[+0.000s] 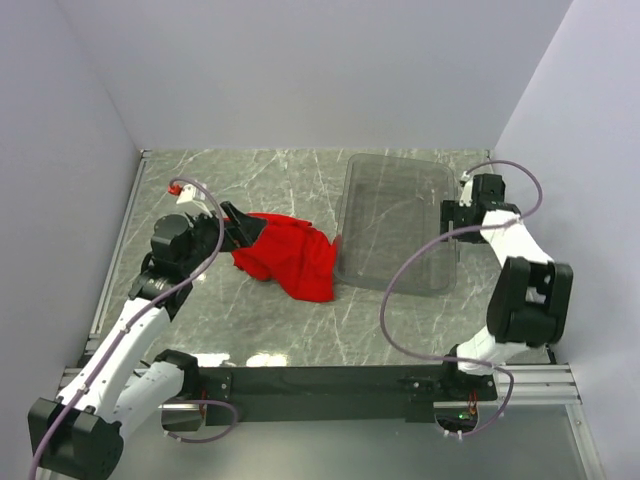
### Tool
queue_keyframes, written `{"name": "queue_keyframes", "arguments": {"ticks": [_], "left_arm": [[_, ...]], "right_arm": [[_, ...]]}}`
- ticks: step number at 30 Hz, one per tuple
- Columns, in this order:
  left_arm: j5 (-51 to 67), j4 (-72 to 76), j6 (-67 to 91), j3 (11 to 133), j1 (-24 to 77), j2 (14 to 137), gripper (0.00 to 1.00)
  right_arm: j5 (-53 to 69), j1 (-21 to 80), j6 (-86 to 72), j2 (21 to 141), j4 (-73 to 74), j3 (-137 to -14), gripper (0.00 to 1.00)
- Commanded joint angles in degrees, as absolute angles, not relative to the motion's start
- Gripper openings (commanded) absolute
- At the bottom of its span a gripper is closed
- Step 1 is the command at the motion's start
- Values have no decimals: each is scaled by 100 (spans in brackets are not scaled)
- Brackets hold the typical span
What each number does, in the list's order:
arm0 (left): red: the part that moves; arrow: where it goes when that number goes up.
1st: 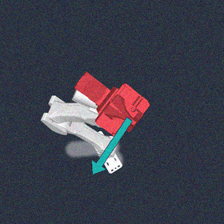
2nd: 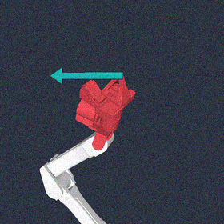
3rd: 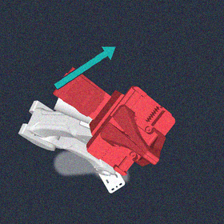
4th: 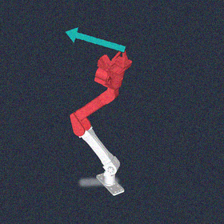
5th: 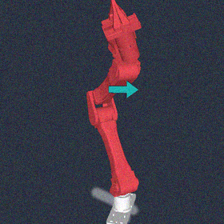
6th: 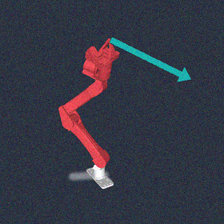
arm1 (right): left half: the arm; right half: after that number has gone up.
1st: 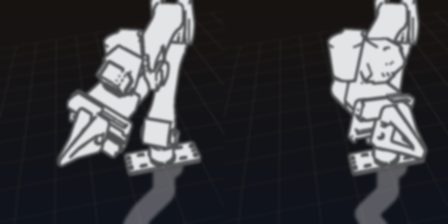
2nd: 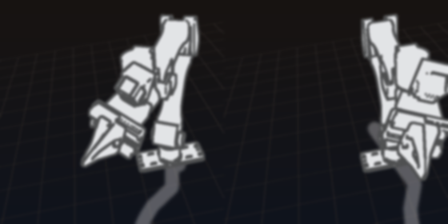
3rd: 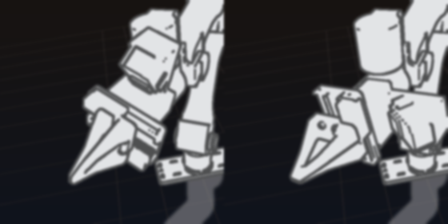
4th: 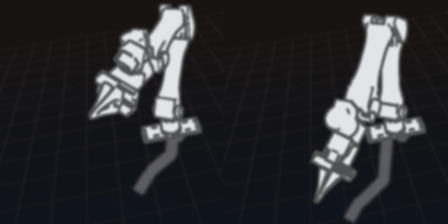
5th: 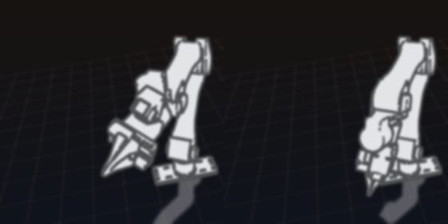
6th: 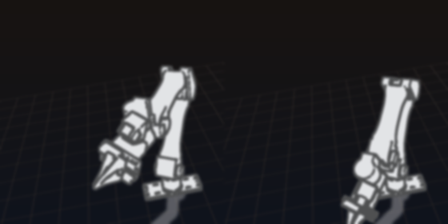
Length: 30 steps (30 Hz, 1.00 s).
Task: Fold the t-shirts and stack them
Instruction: Flatten the tshirt out
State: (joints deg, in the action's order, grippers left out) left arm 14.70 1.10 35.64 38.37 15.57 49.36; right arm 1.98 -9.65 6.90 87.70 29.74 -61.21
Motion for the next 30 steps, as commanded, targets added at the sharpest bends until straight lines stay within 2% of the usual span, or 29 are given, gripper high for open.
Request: {"name": "queue_keyframes", "arguments": {"ticks": [1,3,4,7,9,12,13,15,16,25,30], "left_arm": [[1310,18,3524,3832,1582,4755,99],[1231,18,3525,3779,1582,4623,99],[1196,-148,3524,3771,1582,4580,99],[1099,-290,3533,3709,1582,4378,100],[1064,-351,3551,3648,1582,4316,99],[1011,-317,3595,3560,1582,4236,100],[993,-299,3612,3542,1582,4228,99],[1019,-255,3621,3516,1582,4245,99],[1037,-246,3630,3524,1582,4289,99],[1081,-246,3542,3639,1582,4421,99],[1125,-237,3551,3691,1582,4509,100]], "right_arm": [[430,-1002,668,9236,2742,-6644,84],[457,-1011,650,9587,2795,-6881,77],[492,-1019,642,9693,2847,-7038,66],[607,-1055,729,9896,2901,-7163,50],[502,-1098,808,9862,2751,-7189,45],[379,-1186,1002,9914,2707,-7400,31],[317,-1247,1124,9940,2690,-7531,22],[98,-1344,1230,10045,2619,-7690,19],[36,-1440,1344,10089,2610,-7847,13],[-913,-1784,2117,10450,1767,-8366,11],[-1142,-1819,2382,10914,1547,-8850,15]]}}
